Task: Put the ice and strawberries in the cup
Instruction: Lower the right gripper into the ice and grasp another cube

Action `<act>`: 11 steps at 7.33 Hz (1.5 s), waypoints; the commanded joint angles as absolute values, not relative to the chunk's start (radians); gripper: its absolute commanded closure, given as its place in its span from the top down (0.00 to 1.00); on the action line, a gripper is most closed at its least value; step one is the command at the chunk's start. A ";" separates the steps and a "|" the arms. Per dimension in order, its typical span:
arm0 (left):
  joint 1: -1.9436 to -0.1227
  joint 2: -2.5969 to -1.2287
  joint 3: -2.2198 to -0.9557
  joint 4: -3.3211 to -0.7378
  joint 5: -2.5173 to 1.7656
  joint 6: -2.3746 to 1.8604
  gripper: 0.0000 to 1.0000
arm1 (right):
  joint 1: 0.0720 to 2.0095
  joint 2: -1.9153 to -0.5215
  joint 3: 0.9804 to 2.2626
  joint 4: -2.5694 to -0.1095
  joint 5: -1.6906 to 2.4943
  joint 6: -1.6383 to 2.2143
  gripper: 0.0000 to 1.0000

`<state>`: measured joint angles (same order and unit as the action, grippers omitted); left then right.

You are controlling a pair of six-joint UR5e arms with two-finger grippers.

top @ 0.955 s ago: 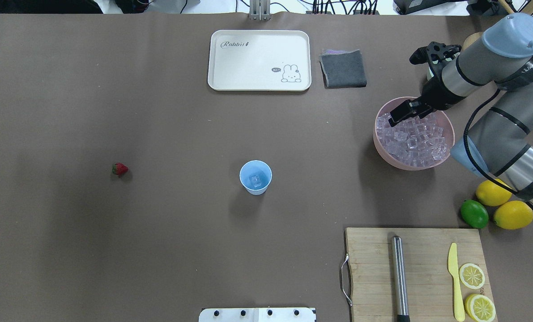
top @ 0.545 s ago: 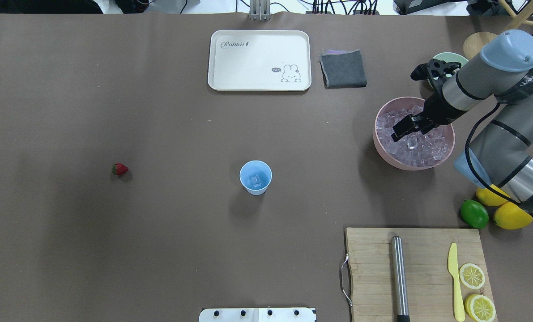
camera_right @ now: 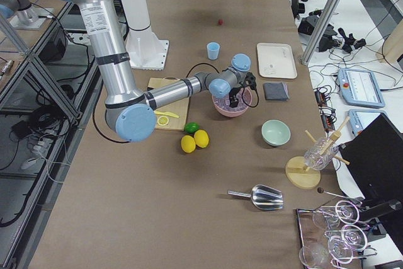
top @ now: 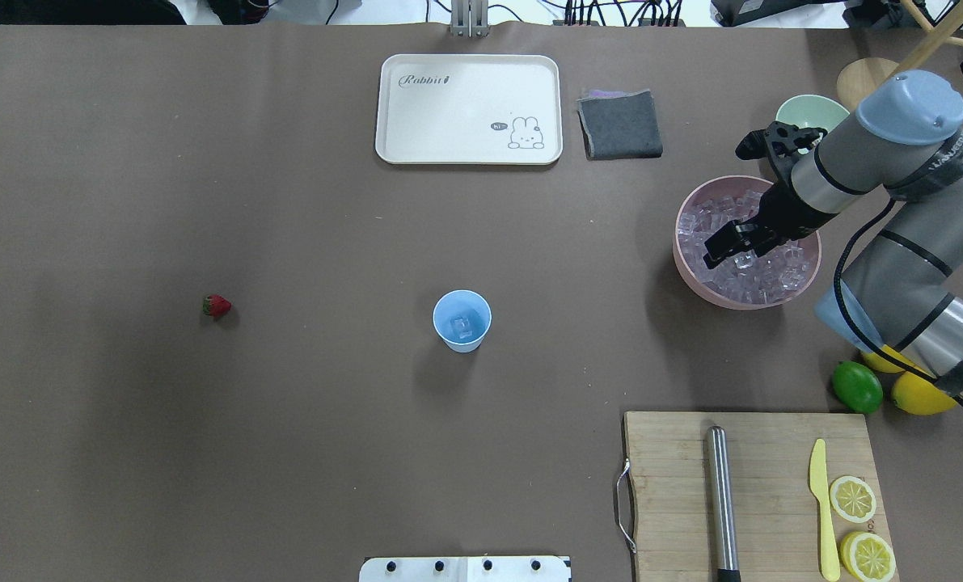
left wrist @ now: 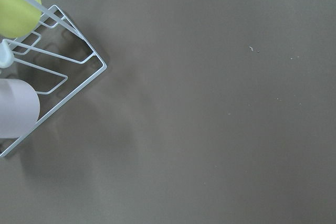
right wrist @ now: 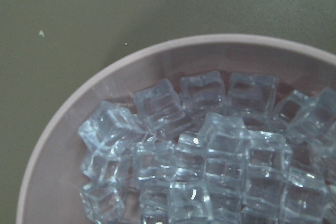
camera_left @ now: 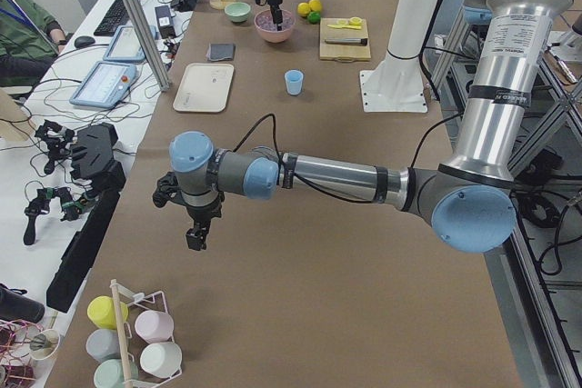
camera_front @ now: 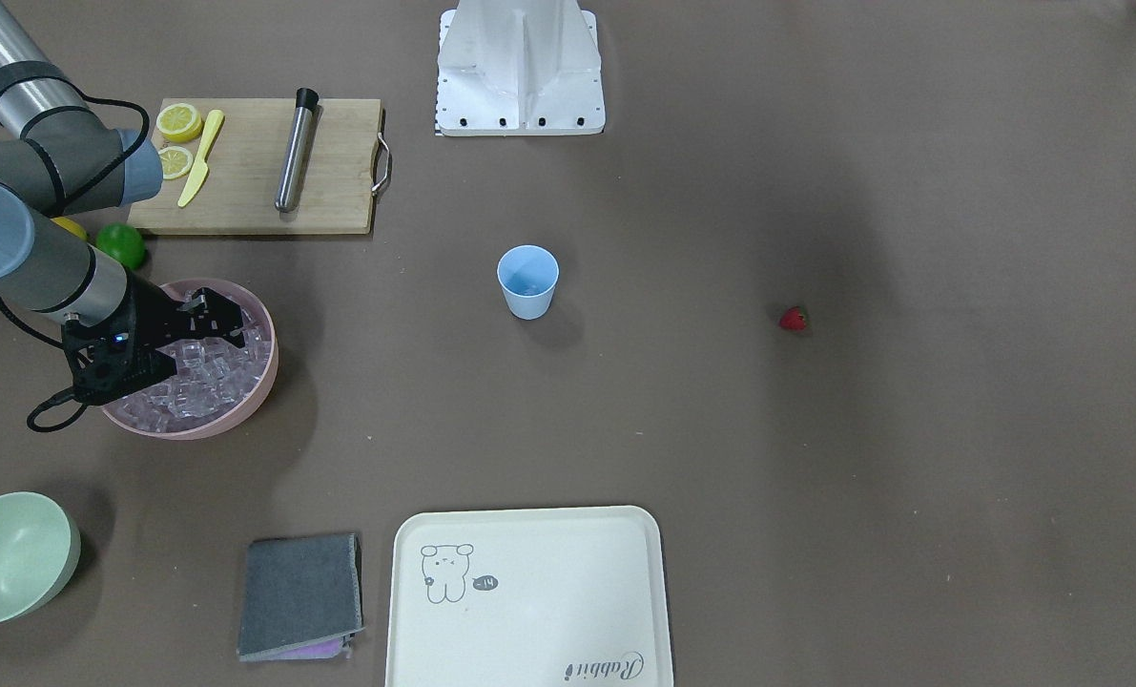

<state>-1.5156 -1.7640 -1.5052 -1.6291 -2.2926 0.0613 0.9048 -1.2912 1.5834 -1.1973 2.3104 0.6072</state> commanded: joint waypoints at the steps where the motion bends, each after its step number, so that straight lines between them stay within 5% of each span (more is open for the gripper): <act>1: -1.517 -1.764 -1.506 -1.629 -2.292 0.061 0.98 | 0.900 -1.282 1.582 -1.201 2.309 0.609 0.91; 9: -1.516 -1.792 -1.503 -1.626 -2.292 0.058 0.98 | 0.916 -1.259 1.574 -1.203 2.261 0.609 0.91; 11: -1.516 -1.795 -1.500 -1.626 -2.292 0.058 0.98 | 0.913 -1.261 1.559 -1.203 2.257 0.606 0.79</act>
<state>-1.5156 -1.7924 -1.5018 -1.6262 -2.2917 0.0583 0.9143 -1.2601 1.5670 -1.2027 2.2598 0.6077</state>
